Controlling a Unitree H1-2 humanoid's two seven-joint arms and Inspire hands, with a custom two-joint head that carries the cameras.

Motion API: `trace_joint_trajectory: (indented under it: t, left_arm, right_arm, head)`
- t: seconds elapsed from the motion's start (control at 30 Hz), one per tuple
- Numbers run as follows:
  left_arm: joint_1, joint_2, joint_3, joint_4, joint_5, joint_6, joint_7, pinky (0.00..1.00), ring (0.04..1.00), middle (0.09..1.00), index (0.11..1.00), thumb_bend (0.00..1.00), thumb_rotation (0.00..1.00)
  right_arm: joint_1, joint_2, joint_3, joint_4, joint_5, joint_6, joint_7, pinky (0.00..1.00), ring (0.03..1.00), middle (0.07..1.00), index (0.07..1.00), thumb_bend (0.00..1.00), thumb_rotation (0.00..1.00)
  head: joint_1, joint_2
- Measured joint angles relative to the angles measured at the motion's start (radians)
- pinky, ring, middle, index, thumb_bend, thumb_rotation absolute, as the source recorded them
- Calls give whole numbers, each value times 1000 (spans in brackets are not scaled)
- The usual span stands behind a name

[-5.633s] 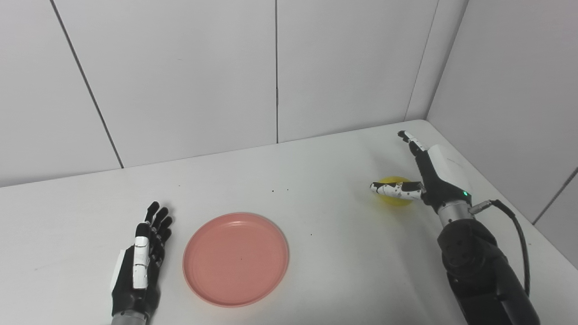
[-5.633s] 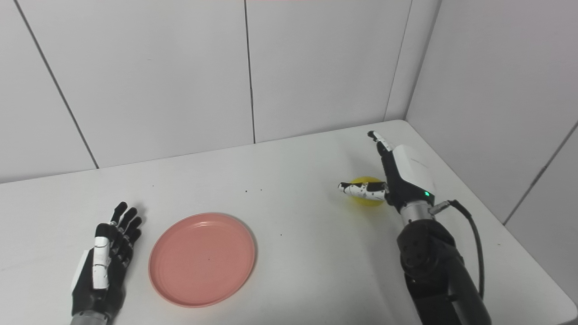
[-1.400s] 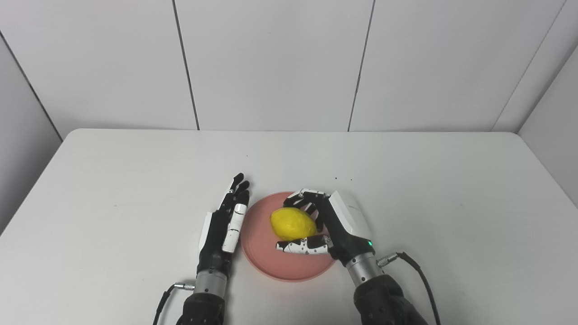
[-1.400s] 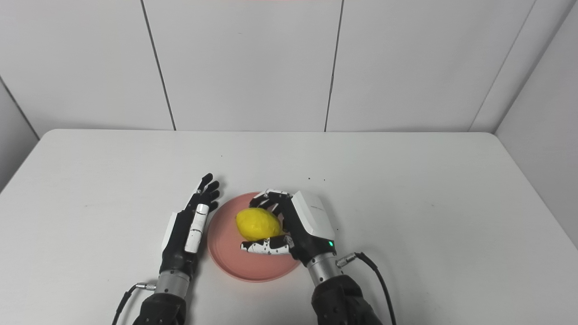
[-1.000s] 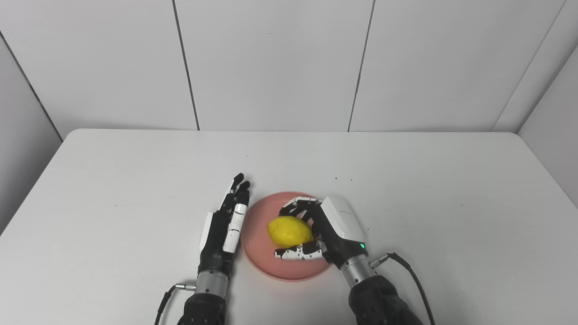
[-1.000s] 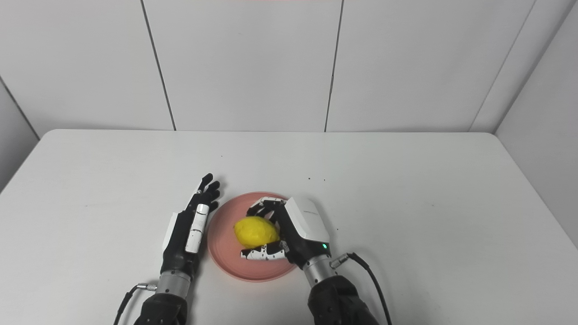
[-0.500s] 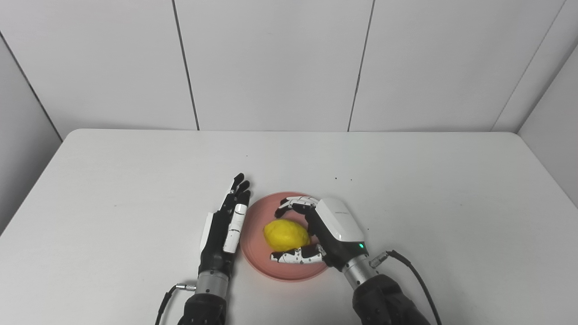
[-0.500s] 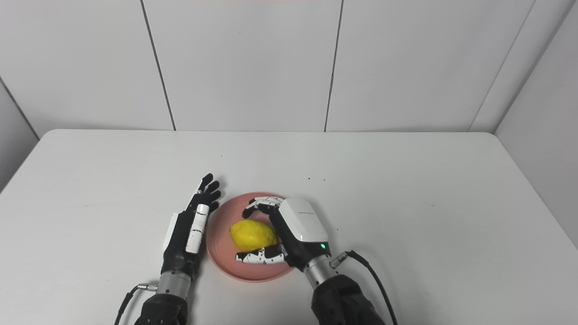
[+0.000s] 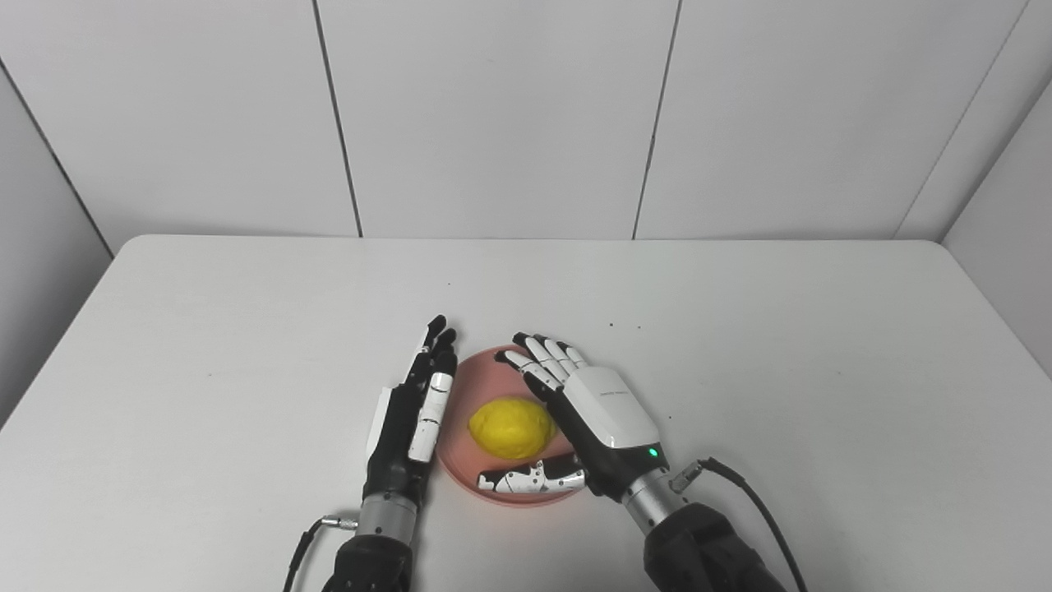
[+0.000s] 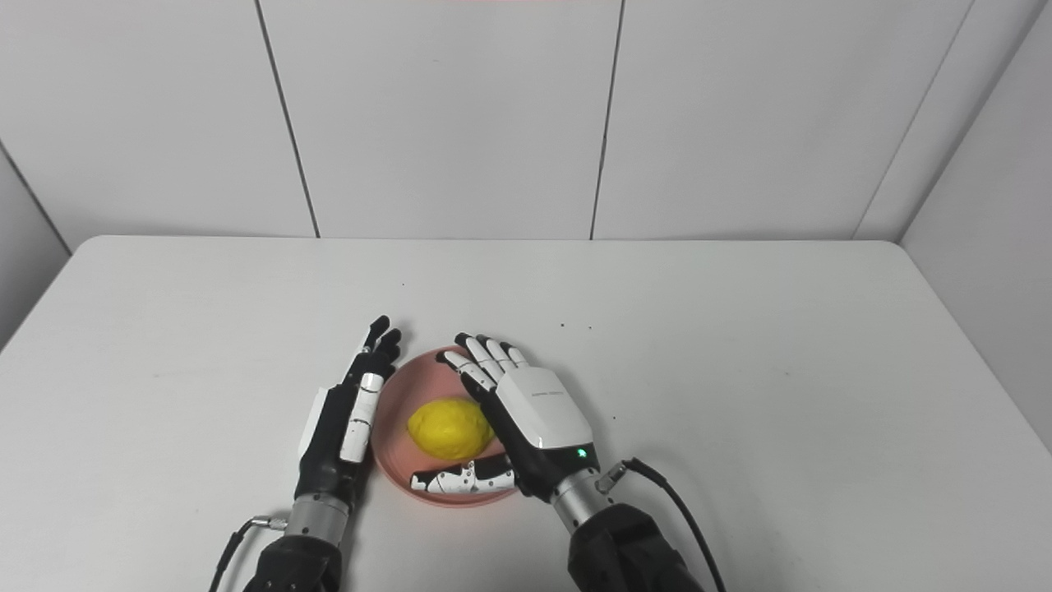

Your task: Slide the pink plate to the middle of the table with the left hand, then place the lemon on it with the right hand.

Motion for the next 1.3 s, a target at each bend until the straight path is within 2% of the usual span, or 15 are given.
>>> trace_joint_trajectory:
  t: [0.13,0.27,0.43,0.67,0.7,0.8,0.93,1.03,1.1,1.17,1.3]
  left_arm:
    - [0,-1,1,1,8,0,1,947,934,940,936,712,1000]
    - [0,0,4,2,-19,-1,-7,975,961,962,964,694,1000]
    - [-1,0,10,4,-41,-1,-14,964,954,951,950,679,1000]
    - [-1,0,20,3,-63,-2,-21,1000,962,959,961,683,1000]
    - [-1,0,22,2,-65,-2,-22,1000,968,963,964,683,1000]
    - [-2,0,31,2,-74,-2,-22,1000,968,964,968,682,1000]
    - [-2,0,40,3,-77,-8,-22,976,957,963,968,680,1000]
    - [-2,2,42,4,-77,-14,-22,973,958,966,971,681,1000]
    - [-2,3,43,3,-77,-15,-22,995,977,985,988,698,1000]
    - [-2,5,43,1,-77,-14,-23,999,990,996,997,707,1000]
    - [-1,11,43,-2,-80,-14,-28,1000,1000,1000,1000,714,1000]
  right_arm:
    - [4,1,-4,-1,6,0,0,1000,1000,1000,959,734,672]
    - [28,12,-33,-2,56,-10,-33,1000,1000,1000,998,732,788]
    - [58,38,-96,2,171,-86,-105,1000,1000,1000,1000,718,893]
    - [80,88,-177,58,325,-238,-198,999,1000,1000,1000,662,906]
    - [86,93,-183,66,337,-247,-201,1000,1000,1000,1000,679,958]
    - [103,104,-196,79,398,-250,-194,1000,1000,1000,1000,708,995]
    - [110,117,-221,96,484,-267,-187,1000,1000,1000,1000,622,1000]
    - [110,120,-232,105,543,-278,-174,1000,1000,1000,1000,616,1000]
    - [111,125,-238,107,556,-279,-169,1000,1000,1000,1000,680,1000]
    - [114,134,-244,107,568,-277,-161,1000,1000,1000,1000,700,1000]
    - [123,168,-268,107,666,-277,-138,1000,1000,1000,1000,653,999]
  head:
    - [0,-3]
    - [-6,-6]
    - [-11,-9]
    - [-15,-12]
    - [-17,-9]
    - [-17,-9]
    - [-12,-12]
    - [-8,-11]
    - [-3,-11]
    - [-2,-15]
    - [2,-17]
